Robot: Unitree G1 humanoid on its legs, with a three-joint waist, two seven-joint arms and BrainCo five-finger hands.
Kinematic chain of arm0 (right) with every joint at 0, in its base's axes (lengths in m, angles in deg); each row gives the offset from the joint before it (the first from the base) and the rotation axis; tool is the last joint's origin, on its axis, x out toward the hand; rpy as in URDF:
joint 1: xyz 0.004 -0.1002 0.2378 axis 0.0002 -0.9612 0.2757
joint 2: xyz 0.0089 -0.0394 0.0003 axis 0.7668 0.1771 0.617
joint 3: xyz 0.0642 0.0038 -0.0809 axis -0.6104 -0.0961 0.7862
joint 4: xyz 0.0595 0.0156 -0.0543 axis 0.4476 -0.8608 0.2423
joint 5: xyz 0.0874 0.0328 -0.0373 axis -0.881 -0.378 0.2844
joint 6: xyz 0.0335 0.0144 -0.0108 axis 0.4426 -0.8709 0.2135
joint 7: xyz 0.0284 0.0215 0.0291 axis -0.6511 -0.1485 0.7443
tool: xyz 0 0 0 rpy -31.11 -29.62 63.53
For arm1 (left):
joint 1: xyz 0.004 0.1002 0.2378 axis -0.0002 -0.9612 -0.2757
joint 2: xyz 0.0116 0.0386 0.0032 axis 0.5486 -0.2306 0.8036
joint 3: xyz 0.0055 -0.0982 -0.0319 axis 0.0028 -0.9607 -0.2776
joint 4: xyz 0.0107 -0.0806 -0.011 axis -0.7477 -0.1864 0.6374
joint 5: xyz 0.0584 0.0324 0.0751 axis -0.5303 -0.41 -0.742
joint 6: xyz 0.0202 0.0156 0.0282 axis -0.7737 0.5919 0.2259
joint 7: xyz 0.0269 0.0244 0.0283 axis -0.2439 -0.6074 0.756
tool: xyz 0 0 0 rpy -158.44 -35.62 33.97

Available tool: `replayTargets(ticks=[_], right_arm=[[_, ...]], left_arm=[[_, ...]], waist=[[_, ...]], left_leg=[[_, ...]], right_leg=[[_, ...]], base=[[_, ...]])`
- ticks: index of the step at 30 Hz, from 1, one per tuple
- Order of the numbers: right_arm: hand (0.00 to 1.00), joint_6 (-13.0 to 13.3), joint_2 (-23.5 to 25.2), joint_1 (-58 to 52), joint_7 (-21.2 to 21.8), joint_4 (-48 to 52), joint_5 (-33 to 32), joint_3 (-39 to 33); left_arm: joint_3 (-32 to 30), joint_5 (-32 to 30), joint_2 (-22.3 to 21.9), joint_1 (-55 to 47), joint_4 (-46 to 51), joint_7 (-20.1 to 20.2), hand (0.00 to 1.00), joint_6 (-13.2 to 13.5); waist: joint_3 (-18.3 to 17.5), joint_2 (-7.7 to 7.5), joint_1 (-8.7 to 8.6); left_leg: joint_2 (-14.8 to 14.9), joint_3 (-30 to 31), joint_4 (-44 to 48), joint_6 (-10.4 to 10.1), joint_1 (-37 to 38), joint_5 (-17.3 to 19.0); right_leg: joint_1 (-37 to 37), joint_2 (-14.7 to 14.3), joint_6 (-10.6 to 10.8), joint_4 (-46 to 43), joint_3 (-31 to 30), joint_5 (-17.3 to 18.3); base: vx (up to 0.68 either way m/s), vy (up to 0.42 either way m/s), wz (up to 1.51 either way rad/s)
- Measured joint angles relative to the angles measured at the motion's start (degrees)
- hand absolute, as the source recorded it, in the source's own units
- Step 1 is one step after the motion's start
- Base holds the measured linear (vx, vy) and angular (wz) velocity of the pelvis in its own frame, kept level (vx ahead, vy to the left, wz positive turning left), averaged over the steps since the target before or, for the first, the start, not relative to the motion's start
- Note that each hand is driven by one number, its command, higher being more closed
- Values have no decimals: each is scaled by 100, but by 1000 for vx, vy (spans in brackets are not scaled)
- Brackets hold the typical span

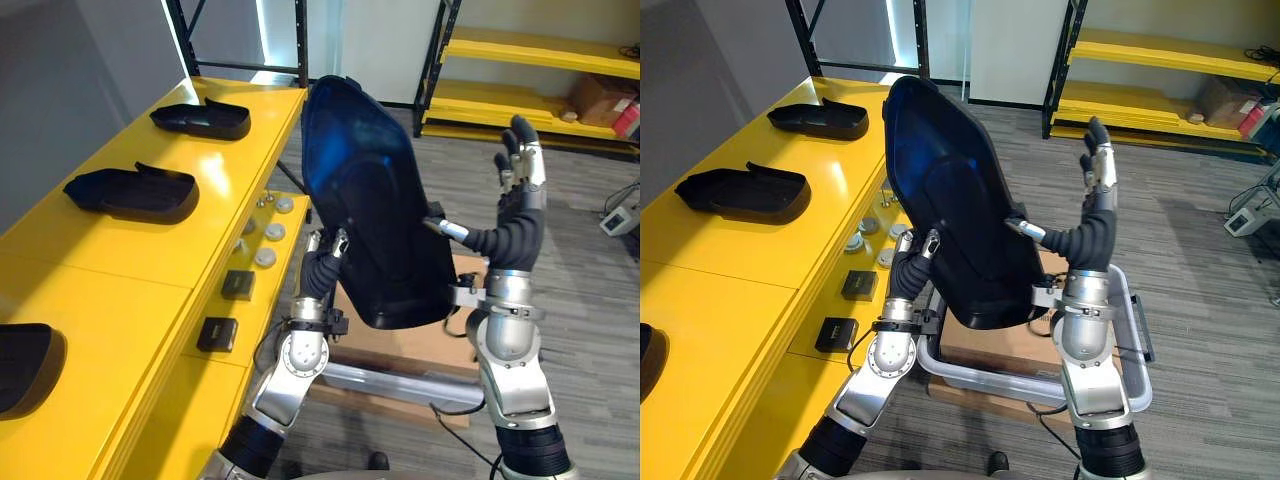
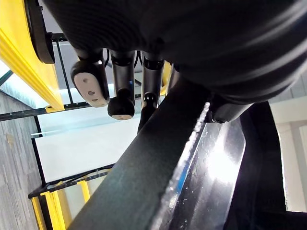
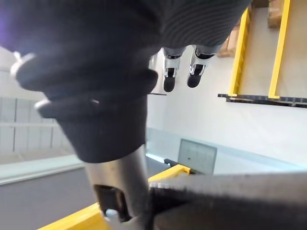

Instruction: Walk over and take plastic housings, then place them on the shelf

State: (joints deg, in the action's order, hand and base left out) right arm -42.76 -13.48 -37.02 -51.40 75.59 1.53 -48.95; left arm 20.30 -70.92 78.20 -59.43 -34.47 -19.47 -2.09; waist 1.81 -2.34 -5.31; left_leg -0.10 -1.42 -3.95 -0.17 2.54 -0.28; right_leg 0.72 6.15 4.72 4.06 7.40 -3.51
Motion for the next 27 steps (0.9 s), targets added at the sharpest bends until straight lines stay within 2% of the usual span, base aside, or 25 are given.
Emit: replayTargets(ticks=[4,8,9,13,15,21,25,27], right_arm=[[0,79,-46,-946,52,-764,-260,-442],[0,-50,289,-1449,351,-2713,-918,-685],[0,-75,325,-1483,386,-2999,-1002,-739],[0,-225,504,-1697,797,-5318,-1631,-810],[0,-301,705,-1857,981,-5916,-1724,-756],[0,-642,1239,-2205,1586,-7118,-1705,105],[0,-748,1281,-2113,1760,-7141,-1442,612],[0,-763,1281,-2056,1800,-7155,-1234,859]], left_arm=[[-362,12,55,-378,181,-20,100,-157],[-376,9,30,-652,870,-8,100,-62],[-386,11,22,-666,901,-9,100,-44],[-448,60,14,-835,906,6,100,-22],[-463,76,4,-904,906,12,100,-21],[-469,200,31,-1042,903,20,100,-21],[-457,222,38,-1039,852,99,100,-20],[-370,224,25,-1030,775,132,100,-21]], waist=[[1,-1,-37],[4,16,-33],[-3,27,-32],[-21,133,-22],[-21,153,-16],[-22,142,-3],[-21,127,21],[-14,95,39]], left_leg=[[1,-4,5,9,-3,32],[0,-6,86,2,-45,88],[1,-4,92,2,-55,89],[22,-19,97,-1,-64,90],[30,-15,97,-9,-18,96],[49,-3,118,-10,67,150],[57,38,92,-11,179,148],[39,297,96,-35,171,126]], right_leg=[[-4,2,-3,-1,0,13],[-6,10,-7,-9,3,22],[-11,9,-9,-11,6,24],[-92,-3,-30,-187,-8,118],[-90,0,-30,-305,-15,204],[-52,8,-35,-562,27,378],[71,5,-44,-549,88,388],[189,25,-44,-519,317,431]], base=[[0,0,0],[0,0,0],[0,0,0],[-4,-4,1],[-9,-11,6],[-17,-7,3],[-10,-5,4],[-18,-26,44]])
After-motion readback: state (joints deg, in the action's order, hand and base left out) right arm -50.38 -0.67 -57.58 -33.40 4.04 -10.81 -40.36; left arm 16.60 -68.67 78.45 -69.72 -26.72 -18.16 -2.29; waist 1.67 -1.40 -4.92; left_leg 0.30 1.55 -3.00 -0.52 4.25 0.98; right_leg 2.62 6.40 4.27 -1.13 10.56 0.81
